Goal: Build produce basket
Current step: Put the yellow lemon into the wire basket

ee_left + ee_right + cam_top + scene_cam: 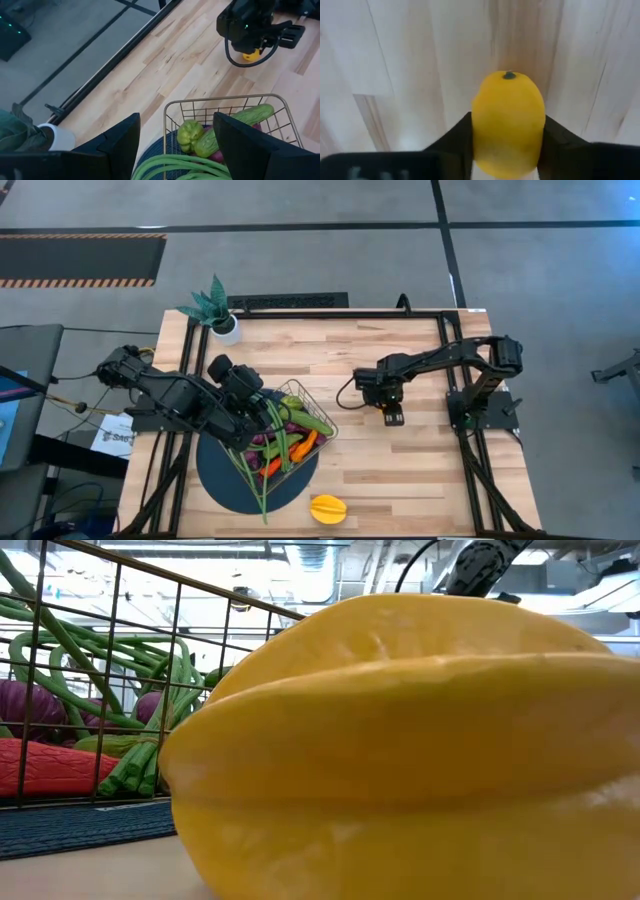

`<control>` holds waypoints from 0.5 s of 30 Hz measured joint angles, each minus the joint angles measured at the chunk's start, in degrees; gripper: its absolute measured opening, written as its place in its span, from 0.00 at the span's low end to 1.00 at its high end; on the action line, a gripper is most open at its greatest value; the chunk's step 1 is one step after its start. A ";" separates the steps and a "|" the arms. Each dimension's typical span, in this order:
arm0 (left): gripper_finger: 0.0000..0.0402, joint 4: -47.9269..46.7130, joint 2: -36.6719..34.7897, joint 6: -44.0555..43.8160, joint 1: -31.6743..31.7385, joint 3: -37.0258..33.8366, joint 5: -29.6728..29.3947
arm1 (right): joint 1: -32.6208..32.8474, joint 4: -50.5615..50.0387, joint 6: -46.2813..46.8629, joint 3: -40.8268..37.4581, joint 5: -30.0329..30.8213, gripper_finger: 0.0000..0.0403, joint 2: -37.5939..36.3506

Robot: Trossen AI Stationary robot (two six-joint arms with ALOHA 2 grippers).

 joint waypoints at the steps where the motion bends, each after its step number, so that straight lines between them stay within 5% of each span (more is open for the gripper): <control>1: 0.59 0.00 0.00 -0.11 0.00 0.00 0.00 | 0.00 -0.01 1.02 0.02 -0.12 0.35 -0.02; 7: 0.59 0.04 0.00 -0.05 0.00 0.00 0.02 | 0.45 -3.56 6.79 2.89 0.17 0.35 -1.84; 15: 0.59 0.02 0.00 0.17 0.00 0.00 0.04 | 3.61 -5.36 14.16 16.27 4.57 0.35 -14.15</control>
